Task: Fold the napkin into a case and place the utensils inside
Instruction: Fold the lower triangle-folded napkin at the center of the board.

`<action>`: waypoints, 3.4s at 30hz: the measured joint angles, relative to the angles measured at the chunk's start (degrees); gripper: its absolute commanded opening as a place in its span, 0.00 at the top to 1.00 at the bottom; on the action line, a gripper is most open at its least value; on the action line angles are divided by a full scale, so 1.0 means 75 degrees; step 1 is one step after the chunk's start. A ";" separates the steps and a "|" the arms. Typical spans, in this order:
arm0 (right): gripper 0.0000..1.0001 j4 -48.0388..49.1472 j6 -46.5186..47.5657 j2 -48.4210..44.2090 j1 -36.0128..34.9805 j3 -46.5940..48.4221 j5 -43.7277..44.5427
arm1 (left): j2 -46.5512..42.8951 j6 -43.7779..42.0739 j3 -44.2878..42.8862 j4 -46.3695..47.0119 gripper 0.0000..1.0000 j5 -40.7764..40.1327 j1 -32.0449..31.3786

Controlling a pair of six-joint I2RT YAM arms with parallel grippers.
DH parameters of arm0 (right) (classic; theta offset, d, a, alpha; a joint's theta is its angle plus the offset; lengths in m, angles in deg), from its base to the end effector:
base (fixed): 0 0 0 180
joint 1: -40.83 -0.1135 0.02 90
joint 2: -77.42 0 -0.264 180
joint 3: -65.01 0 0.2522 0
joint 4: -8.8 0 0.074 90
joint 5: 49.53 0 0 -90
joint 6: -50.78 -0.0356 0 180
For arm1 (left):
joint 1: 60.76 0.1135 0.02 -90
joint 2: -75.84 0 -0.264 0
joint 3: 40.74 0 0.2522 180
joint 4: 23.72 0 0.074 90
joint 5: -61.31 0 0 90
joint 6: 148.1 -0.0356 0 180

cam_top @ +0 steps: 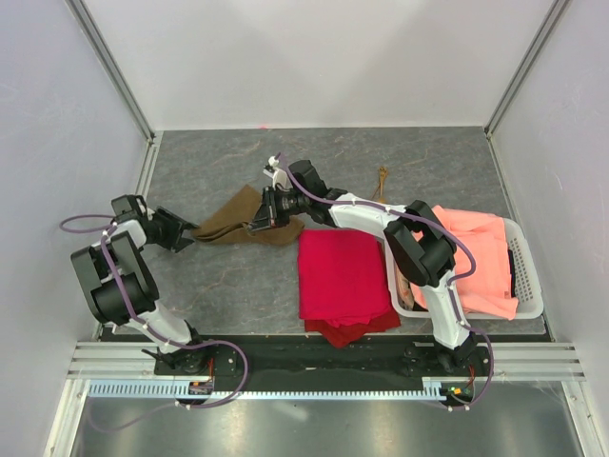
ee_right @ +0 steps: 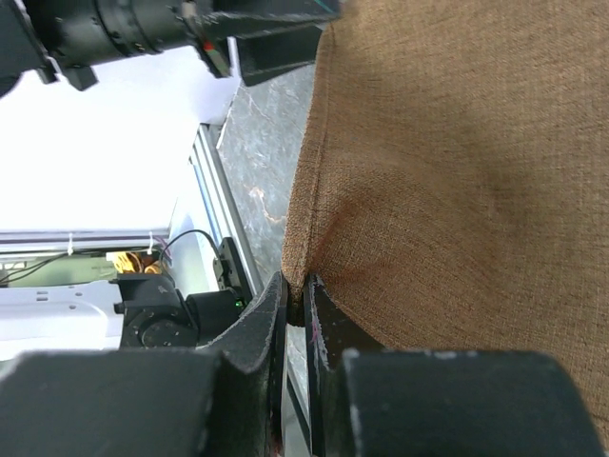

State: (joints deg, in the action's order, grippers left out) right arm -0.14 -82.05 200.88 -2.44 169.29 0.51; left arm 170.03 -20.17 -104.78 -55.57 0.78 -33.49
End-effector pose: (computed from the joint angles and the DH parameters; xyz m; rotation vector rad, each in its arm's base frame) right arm 0.3434 0.3546 0.2032 -0.5127 2.3100 1.5603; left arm 0.2806 0.1249 0.1574 -1.2616 2.2902 -0.7436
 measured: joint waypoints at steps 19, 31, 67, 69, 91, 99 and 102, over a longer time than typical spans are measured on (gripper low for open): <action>1.00 0.0134 0.0105 -0.0029 -0.0099 -0.0481 -0.0061 | 0.0122 0.0067 -0.0017 0.0350 0.85 -0.0583 -0.0440; 1.00 0.1032 -0.0189 -0.0443 -0.1580 -0.1743 0.0160 | -0.0122 -0.1055 -0.0778 -0.2197 0.91 -0.2226 -0.0516; 1.00 0.2655 -0.0787 -0.1402 -0.0799 -0.4374 0.0854 | 0.0478 -0.0644 -0.2798 -0.4211 0.91 -0.6178 -0.4071; 1.00 0.2559 -0.0670 -0.1443 -0.0799 -0.4453 0.0944 | 0.0621 -0.0612 -0.2897 -0.4214 0.91 -0.6193 -0.4217; 1.00 0.2474 -0.0338 -0.1912 -0.0778 -0.5272 0.1378 | 0.1661 -0.0399 -0.3474 -0.4383 0.91 -0.6263 -0.5082; 1.00 0.2422 -0.0309 -0.2008 -0.0778 -0.5400 0.1469 | 0.1842 -0.0391 -0.3474 -0.4368 0.91 -0.6260 -0.5202; 0.99 0.2346 -0.0283 -0.2017 -0.0778 -0.5403 0.1536 | 0.1865 -0.0391 -0.3474 -0.4345 0.91 -0.6257 -0.5228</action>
State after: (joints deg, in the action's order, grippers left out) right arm 17.46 -84.17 185.75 -8.27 128.77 12.03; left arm 184.02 -23.10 -130.84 -88.16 -46.14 -72.70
